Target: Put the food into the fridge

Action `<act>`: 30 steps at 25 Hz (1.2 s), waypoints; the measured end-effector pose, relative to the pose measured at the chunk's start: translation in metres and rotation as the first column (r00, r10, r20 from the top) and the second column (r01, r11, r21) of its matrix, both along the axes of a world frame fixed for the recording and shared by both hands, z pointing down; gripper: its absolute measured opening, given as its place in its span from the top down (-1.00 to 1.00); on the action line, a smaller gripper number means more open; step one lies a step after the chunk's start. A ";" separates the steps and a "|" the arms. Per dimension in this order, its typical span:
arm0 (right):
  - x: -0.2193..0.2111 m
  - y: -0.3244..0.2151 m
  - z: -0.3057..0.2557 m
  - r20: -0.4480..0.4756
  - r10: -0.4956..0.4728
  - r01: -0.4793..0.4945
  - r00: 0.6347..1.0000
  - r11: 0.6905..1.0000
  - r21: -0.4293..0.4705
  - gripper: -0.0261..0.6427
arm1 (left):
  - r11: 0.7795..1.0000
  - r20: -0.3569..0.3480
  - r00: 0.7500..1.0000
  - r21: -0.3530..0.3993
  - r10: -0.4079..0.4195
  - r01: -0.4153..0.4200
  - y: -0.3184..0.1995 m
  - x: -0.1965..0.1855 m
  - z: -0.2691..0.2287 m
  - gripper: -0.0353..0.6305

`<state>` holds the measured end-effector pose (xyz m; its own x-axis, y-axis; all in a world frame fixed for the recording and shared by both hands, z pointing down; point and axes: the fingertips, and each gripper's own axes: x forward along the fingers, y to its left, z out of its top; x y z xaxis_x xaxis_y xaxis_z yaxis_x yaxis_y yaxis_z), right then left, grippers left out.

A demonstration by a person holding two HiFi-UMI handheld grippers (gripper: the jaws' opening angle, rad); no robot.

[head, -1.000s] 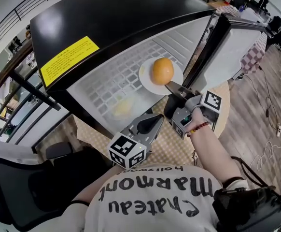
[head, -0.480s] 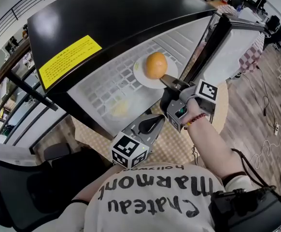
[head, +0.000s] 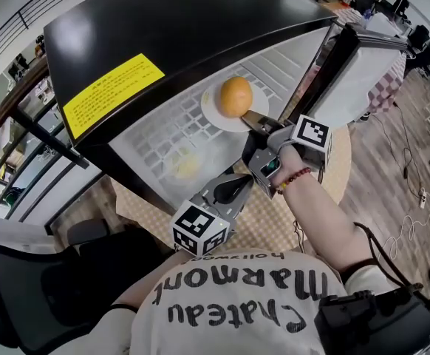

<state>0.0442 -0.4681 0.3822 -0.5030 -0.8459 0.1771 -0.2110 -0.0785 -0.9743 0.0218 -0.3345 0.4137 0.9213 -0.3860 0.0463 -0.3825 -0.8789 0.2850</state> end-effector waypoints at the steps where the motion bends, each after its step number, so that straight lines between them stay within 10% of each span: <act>1: 0.001 -0.001 0.000 -0.010 0.005 -0.005 1.000 1.000 0.002 0.84 | 1.000 0.001 1.000 0.001 -0.001 0.001 -0.001 0.000 0.000 0.89; 30: 0.006 -0.008 -0.008 -0.531 0.034 0.006 0.847 0.997 0.074 0.56 | 1.000 -0.017 1.000 -0.019 0.017 -0.017 -0.004 -0.002 0.006 0.89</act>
<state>0.0498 -0.4761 0.3746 -0.3366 -0.8726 0.3540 -0.6976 -0.0214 -0.7162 0.0200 -0.3383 0.4195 0.9285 -0.3695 0.0378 -0.3625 -0.8794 0.3086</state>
